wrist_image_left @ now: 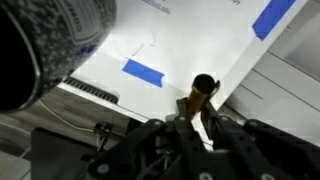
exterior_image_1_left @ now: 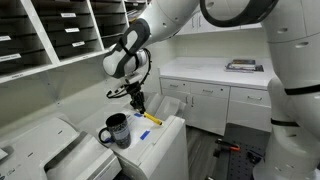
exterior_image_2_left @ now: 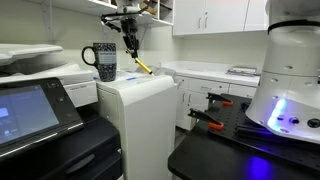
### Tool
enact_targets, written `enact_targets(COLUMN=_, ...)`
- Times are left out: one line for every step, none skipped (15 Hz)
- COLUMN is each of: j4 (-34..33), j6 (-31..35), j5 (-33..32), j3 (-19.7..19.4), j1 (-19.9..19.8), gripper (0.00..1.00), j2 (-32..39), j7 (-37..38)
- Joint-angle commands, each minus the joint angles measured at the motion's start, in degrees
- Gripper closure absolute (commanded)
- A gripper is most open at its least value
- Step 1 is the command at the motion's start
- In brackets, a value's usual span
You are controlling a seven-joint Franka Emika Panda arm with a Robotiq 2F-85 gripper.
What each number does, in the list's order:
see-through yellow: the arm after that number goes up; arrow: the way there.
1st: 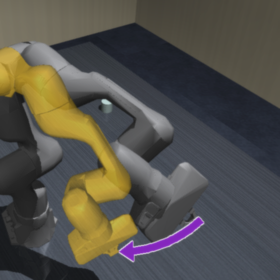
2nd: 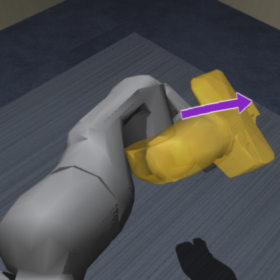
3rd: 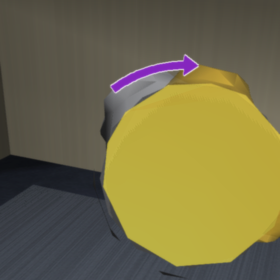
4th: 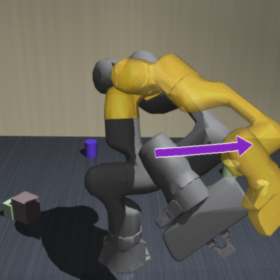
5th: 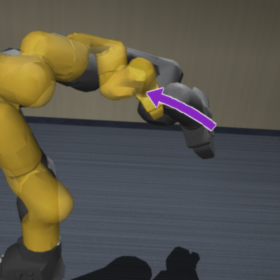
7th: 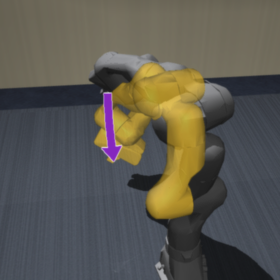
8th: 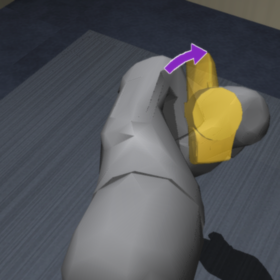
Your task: Remove the yellow pen from the mug
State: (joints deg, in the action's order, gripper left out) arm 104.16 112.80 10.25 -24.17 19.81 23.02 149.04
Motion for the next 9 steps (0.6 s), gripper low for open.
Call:
enact_targets(j4=-2.8, j6=-3.2, j5=1.7, j3=-3.7, j1=2.4, gripper=0.95, j2=1.8, j7=0.0)
enact_targets(j4=-2.4, j6=-2.1, j5=0.5, j3=-3.1, j1=2.1, gripper=0.95, j2=1.3, j7=0.0)
enact_targets(j4=-2.2, j6=-1.7, j5=-0.2, j3=-2.7, j1=2.0, gripper=0.95, j2=0.7, j7=-0.1)
enact_targets(j4=-2.2, j6=-1.3, j5=-0.6, j3=-3.6, j1=3.0, gripper=0.95, j2=0.5, j7=-0.1)
enact_targets(j4=-1.9, j6=0.0, j5=-1.4, j3=-2.3, j1=2.3, gripper=0.95, j2=-0.4, j7=-0.3)
enact_targets(j4=-2.0, j6=-0.6, j5=-0.4, j3=-2.2, j1=1.7, gripper=0.79, j2=0.6, j7=-0.1)
enact_targets(j4=-2.3, j6=-0.6, j5=-0.6, j3=-2.1, j1=1.9, gripper=0.79, j2=0.4, j7=-0.1)
enact_targets(j4=-2.4, j6=-0.6, j5=-0.7, j3=-2.1, j1=2.1, gripper=0.79, j2=0.3, j7=-0.1)
enact_targets(j4=-2.4, j6=-0.6, j5=-0.7, j3=-2.1, j1=2.1, gripper=0.79, j2=0.2, j7=-0.1)
